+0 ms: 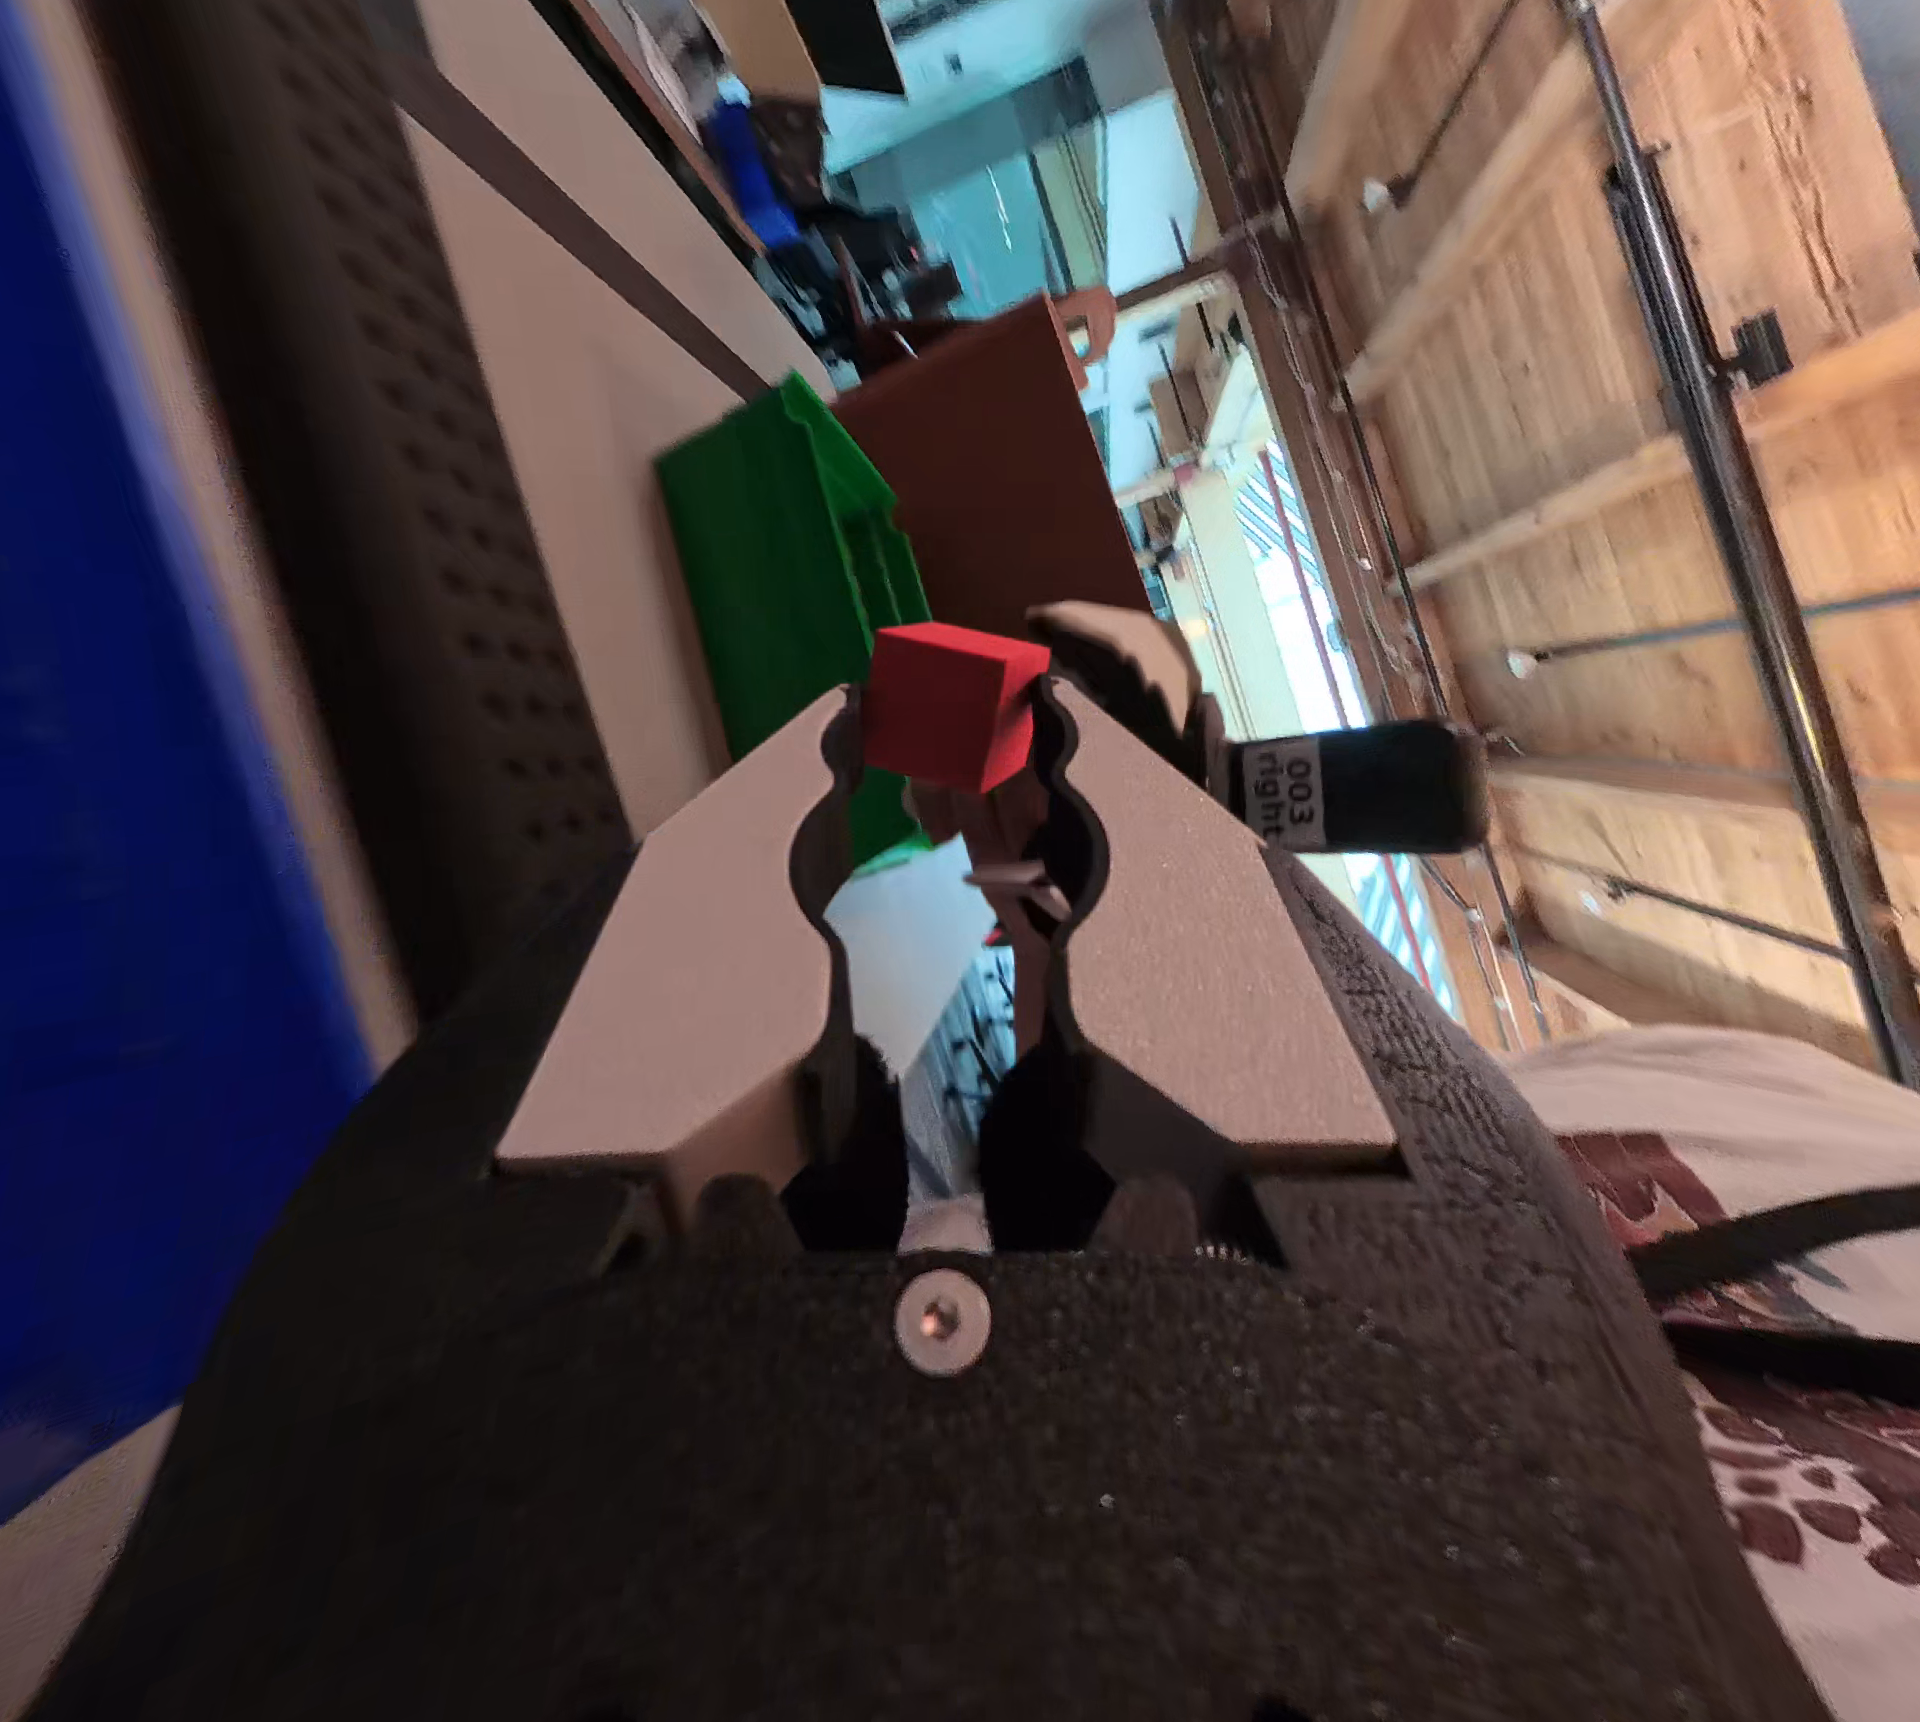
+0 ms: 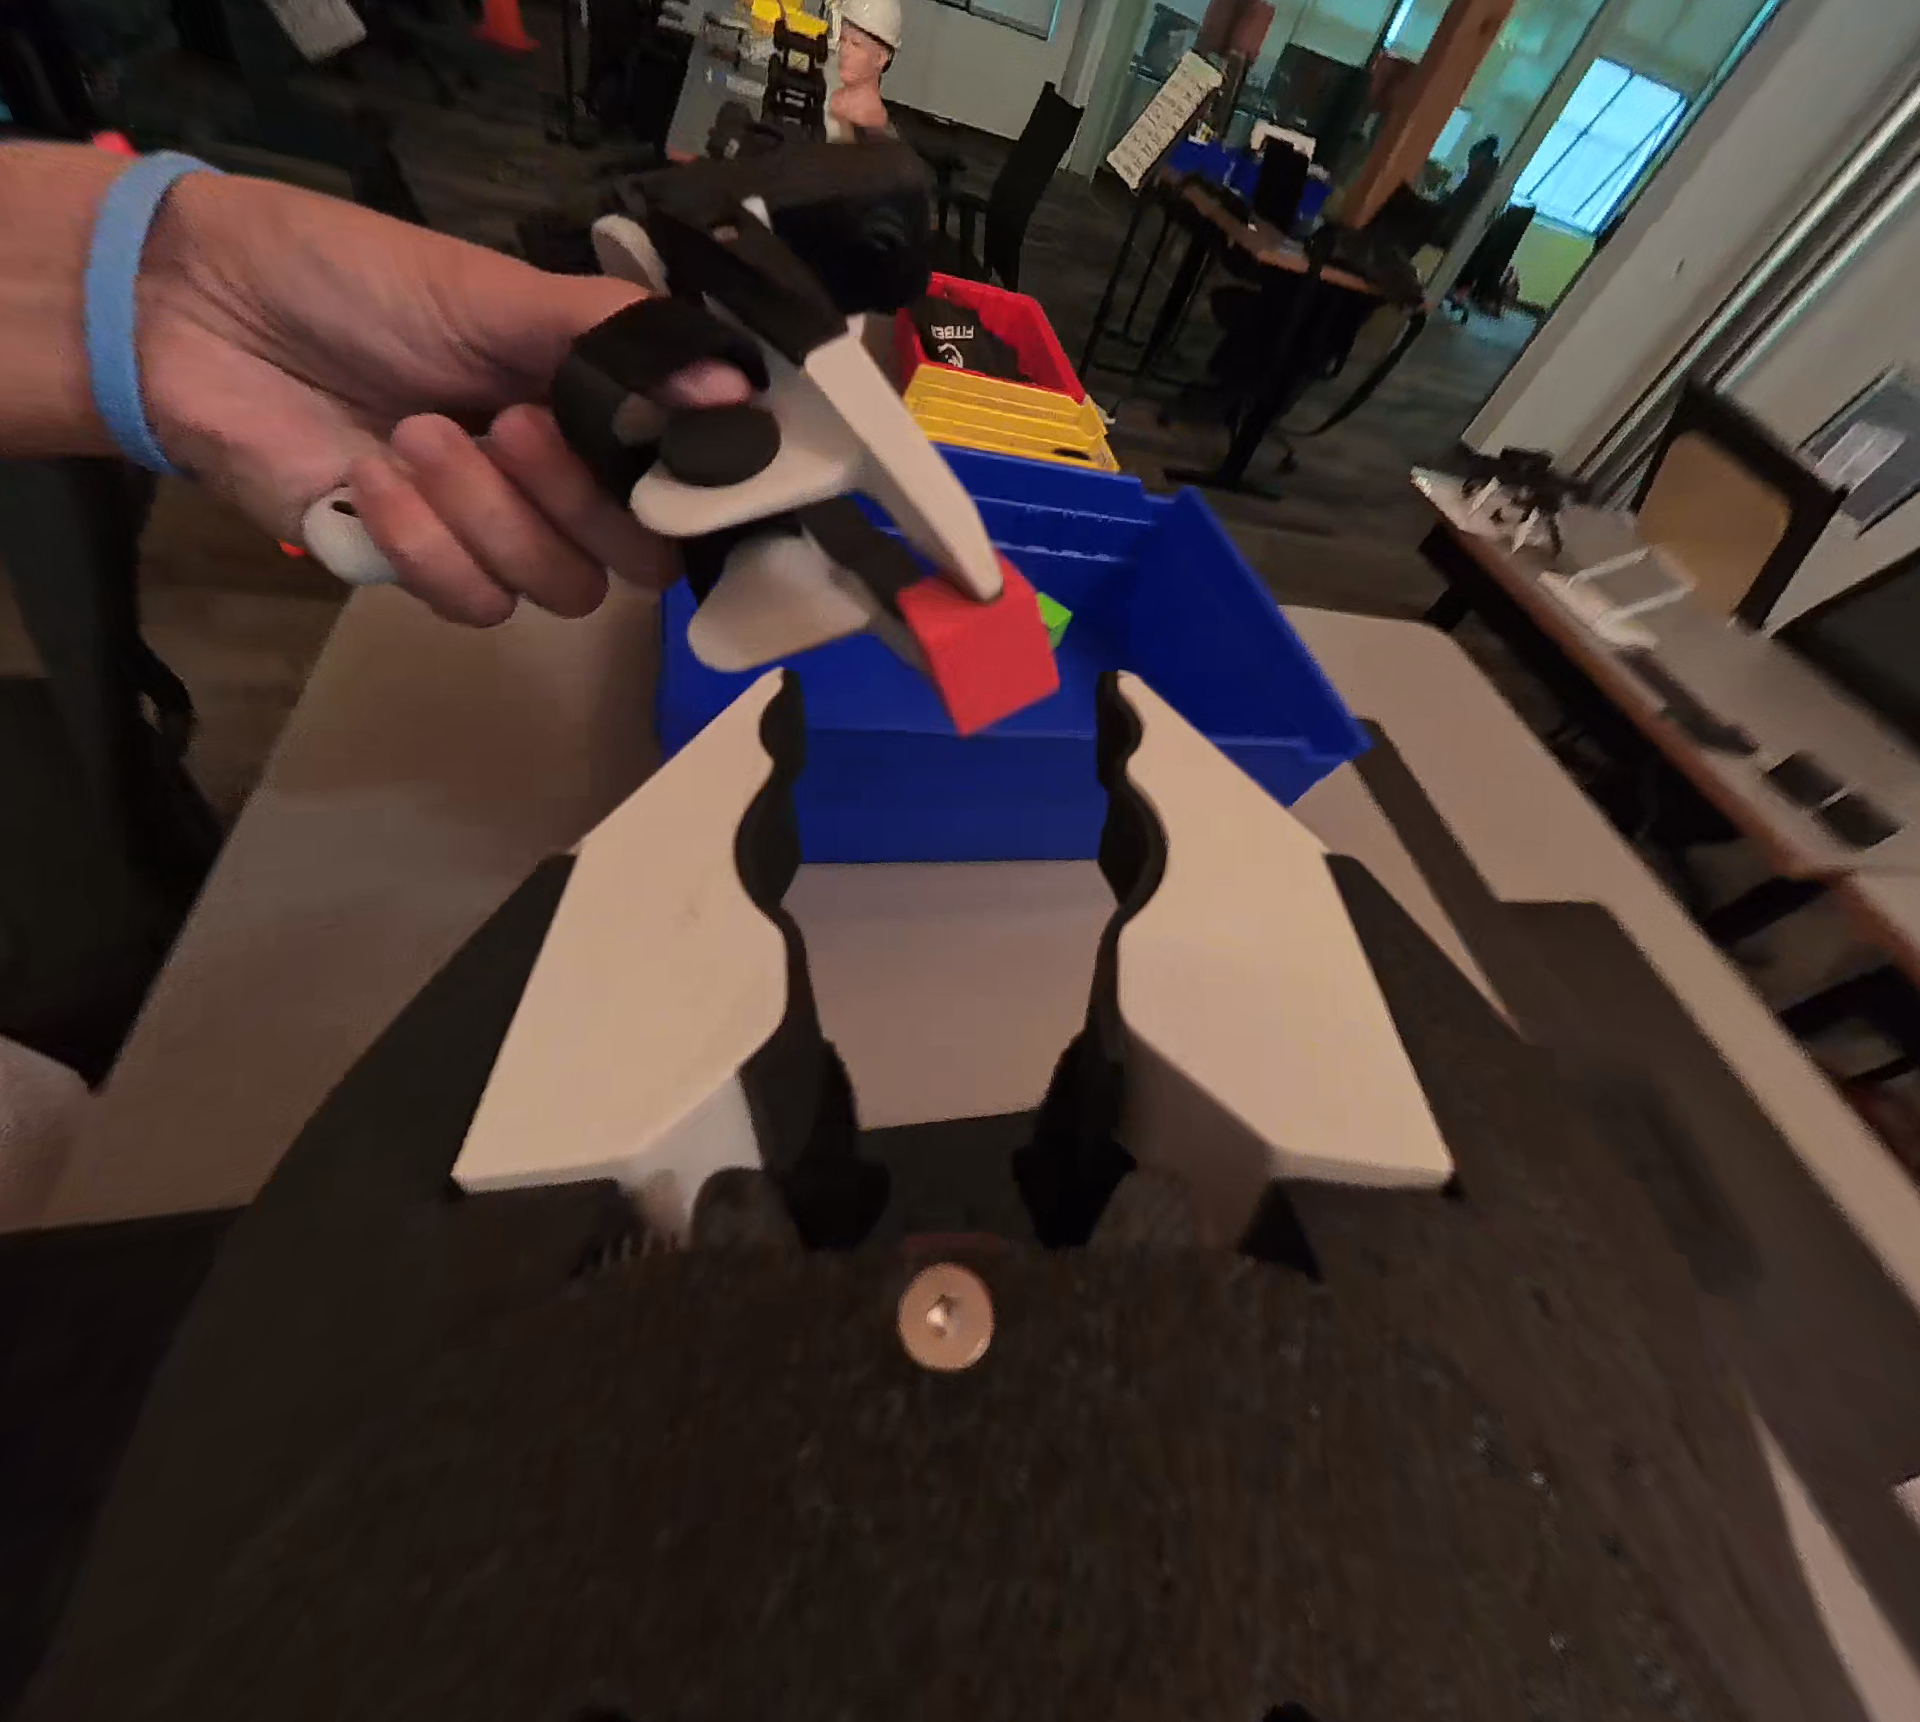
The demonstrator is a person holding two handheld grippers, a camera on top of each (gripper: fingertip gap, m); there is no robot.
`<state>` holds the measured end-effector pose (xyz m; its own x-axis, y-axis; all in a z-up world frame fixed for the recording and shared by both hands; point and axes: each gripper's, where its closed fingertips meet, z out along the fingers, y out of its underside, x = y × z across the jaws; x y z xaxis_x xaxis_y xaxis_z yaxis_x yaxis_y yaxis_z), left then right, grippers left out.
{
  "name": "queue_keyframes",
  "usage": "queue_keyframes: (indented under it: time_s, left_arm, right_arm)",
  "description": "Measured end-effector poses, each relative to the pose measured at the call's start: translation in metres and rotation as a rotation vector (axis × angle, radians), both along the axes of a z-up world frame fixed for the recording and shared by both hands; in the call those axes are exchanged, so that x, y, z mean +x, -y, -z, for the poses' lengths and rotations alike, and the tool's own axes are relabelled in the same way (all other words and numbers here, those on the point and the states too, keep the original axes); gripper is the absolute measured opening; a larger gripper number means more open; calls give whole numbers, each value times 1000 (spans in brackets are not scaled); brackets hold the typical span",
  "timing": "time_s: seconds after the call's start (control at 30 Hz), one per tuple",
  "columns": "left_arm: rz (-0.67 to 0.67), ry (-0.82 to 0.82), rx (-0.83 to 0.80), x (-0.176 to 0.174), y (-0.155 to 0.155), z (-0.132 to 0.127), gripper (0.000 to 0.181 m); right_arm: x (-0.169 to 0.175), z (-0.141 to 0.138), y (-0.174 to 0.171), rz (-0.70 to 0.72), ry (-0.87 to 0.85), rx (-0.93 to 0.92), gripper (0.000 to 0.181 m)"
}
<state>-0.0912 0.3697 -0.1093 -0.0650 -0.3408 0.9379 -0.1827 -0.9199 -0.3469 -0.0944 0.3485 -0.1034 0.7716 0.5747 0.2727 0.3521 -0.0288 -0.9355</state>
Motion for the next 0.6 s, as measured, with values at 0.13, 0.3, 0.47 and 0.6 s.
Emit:
queue_keyframes:
  time_s: [0.13,0.3,0.47,0.6]
  left_arm:
    - [121,12,-43,13,32,-1,33]
    - [216,13,-58,18,56,3,33]
    - [75,-87,284,-3,35,15,36]
    - [-71,-254,497,-38,4,32,36]
  right_arm:
    - [2,11,10,-57,136,-48,41]
    - [10,15,25,-71,222,-45,26]
    - [51,46,30,-47,393,-284,26]
    - [70,105,36,-35,424,-735,25]
